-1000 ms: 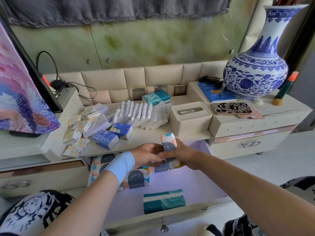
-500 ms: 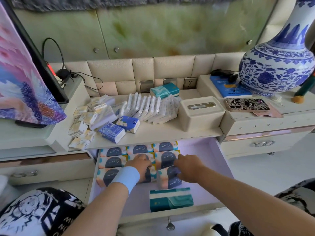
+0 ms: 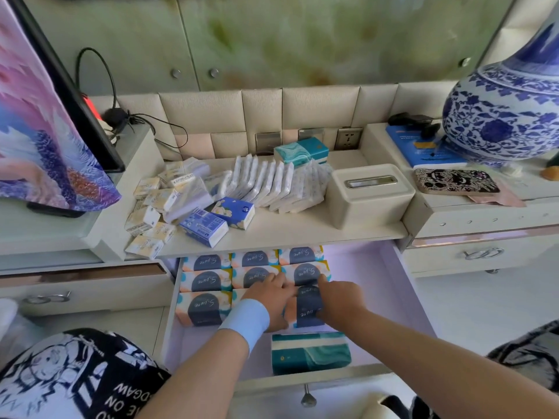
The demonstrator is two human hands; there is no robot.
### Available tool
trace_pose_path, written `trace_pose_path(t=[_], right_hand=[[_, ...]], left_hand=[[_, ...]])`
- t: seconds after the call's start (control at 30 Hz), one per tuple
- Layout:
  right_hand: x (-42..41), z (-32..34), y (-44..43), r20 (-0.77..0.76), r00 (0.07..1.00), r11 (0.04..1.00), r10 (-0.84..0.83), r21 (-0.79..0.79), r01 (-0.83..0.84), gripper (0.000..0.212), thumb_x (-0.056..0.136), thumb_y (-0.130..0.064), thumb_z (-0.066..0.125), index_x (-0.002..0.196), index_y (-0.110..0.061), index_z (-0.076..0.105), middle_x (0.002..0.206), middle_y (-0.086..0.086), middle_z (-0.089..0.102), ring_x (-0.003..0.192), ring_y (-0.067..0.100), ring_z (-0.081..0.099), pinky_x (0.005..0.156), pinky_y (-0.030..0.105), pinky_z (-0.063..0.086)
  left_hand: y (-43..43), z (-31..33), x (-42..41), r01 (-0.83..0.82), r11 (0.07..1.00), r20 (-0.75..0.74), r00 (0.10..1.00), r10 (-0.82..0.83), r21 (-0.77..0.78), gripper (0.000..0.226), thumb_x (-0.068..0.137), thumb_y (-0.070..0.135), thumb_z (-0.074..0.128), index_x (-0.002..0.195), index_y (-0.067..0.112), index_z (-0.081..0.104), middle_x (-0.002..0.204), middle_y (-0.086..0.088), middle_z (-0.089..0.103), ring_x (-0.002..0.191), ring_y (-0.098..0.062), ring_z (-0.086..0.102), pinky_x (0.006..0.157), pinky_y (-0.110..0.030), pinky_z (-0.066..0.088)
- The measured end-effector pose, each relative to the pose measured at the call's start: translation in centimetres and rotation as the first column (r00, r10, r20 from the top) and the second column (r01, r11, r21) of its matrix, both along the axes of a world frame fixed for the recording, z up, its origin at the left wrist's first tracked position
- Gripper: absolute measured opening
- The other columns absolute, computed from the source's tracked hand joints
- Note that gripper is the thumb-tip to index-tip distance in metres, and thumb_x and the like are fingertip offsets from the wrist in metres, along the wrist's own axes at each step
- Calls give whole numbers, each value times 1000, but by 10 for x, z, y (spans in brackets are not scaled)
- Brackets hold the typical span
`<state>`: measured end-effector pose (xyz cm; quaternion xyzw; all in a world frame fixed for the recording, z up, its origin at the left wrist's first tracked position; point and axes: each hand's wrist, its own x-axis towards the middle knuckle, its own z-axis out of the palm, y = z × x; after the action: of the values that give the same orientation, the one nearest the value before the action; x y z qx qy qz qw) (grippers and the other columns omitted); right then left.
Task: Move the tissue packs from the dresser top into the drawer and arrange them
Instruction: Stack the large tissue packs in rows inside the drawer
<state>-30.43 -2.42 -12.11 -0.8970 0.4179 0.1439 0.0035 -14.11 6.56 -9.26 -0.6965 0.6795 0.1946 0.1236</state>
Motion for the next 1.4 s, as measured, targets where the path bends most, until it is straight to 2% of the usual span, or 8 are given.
trace_pose_path(t=[0.27,0.43,0.63,0.87,1.0,1.17,1.3,1.4], right_hand=[[-7,3,-6,74,997,990,12,138,-22,22,93,-30,51,112,-19,56,108,4,68,92,25,66,73,34,54],[-4,35,-3,-20,997,996,80,30,-79,32,93,-42,41,98,-19,63,100,2,68,83,22,64,66,29,47],[-26,35,31,-4,970,828,241,522,-204,54,85,-63,62,127,-30,54,124,-1,62,109,22,58,93,36,46],[-44,42,26,-19,965,883,261,409,-230,54,76,-54,71,118,-24,56,111,3,64,97,23,60,84,36,48],[-54,68,-4,-122,975,877,185,469,-108,62,73,-45,76,124,-19,52,119,5,61,103,24,58,87,36,48],[-72,97,-55,-223,974,905,-48,402,137,67,69,-45,78,123,-12,55,115,5,62,98,22,60,91,38,52],[-89,96,-69,-105,942,899,-319,281,336,55,75,-54,66,114,-16,63,101,0,66,93,19,64,85,30,53],[-89,73,-69,64,877,859,-475,249,447,45,79,-49,58,106,-14,62,85,0,64,84,21,64,74,30,53]], left_hand=[[-4,11,-8,3,1000,-35,999,-3,0,46,92,21,58,136,23,48,137,-6,41,126,-28,41,99,-44,44],[-7,24,-19,-23,997,-76,997,28,75,34,88,32,61,122,26,57,123,-2,57,106,-27,59,89,-40,52],[13,20,-32,3,933,-24,1000,6,361,70,81,41,76,142,28,44,140,0,52,119,-26,55,94,-38,48],[12,29,-40,-136,938,-240,946,218,317,55,81,26,74,132,25,54,123,-2,62,83,-21,72,69,-31,61],[-4,49,-43,-187,955,-429,861,273,232,50,79,32,78,125,26,59,111,9,61,73,-10,64,65,-21,55],[-32,60,-42,-337,942,-518,806,287,-3,33,87,40,64,118,33,62,112,10,65,100,-13,61,87,-26,48],[-50,45,-39,-285,948,-350,910,222,-139,29,93,28,57,122,29,61,124,3,58,106,-18,58,89,-29,46],[-60,31,-41,-188,978,-202,965,168,-88,46,91,26,57,136,30,51,141,0,45,127,-22,45,101,-38,44]])
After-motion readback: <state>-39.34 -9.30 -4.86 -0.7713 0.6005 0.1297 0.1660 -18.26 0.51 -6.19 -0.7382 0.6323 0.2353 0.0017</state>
